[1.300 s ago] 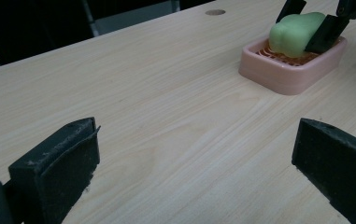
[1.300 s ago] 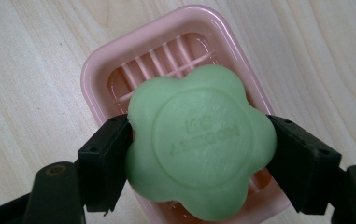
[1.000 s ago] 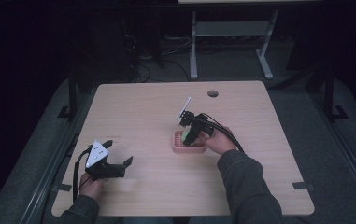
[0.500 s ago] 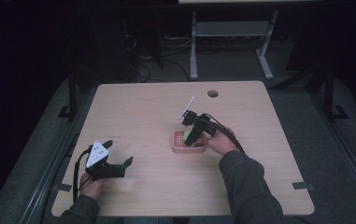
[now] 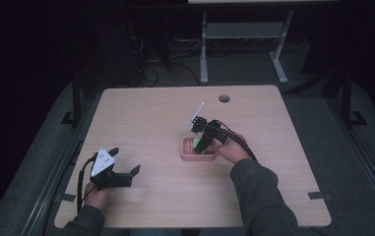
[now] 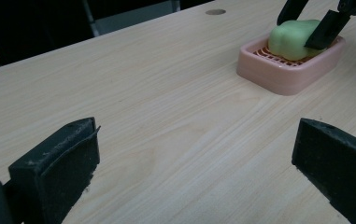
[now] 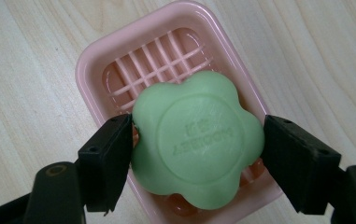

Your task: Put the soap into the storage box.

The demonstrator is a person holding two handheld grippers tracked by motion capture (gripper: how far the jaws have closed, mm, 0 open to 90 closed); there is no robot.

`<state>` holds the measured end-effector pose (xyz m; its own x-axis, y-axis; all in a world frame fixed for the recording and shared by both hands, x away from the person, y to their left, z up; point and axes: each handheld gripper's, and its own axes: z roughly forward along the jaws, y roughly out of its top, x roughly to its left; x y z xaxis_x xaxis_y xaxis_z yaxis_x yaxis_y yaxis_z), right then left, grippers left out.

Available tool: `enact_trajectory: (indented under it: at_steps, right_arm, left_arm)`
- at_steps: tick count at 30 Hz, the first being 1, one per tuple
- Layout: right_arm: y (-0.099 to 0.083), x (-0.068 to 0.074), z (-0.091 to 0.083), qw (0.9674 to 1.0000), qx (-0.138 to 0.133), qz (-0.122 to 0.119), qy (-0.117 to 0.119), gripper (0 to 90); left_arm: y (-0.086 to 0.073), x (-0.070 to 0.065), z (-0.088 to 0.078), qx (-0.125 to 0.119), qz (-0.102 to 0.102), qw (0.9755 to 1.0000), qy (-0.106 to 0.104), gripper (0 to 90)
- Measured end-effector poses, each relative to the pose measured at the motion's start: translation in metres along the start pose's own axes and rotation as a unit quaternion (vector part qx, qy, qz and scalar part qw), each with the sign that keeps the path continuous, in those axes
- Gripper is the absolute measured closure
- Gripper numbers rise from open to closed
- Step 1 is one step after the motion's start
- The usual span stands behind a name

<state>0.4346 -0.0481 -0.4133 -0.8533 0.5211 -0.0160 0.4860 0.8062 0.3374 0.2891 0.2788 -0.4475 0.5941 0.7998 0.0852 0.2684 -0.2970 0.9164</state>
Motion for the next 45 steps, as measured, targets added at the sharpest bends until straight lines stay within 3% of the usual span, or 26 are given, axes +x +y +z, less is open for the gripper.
enact_trajectory:
  at_steps: [20, 45]
  right_arm:
    - [-0.008, -0.005, -0.021, 0.9986, -0.046, 0.021, 0.015, 25.4]
    - [-0.029, -0.006, -0.042, 0.9973, -0.063, 0.035, 0.015, 25.2]
  left_arm:
    - [0.0, -0.001, 0.0, 0.002, 0.001, 1.0, 0.0, 0.2]
    - [0.0, -0.001, 0.0, 0.006, 0.004, 1.0, -0.001, 0.2]
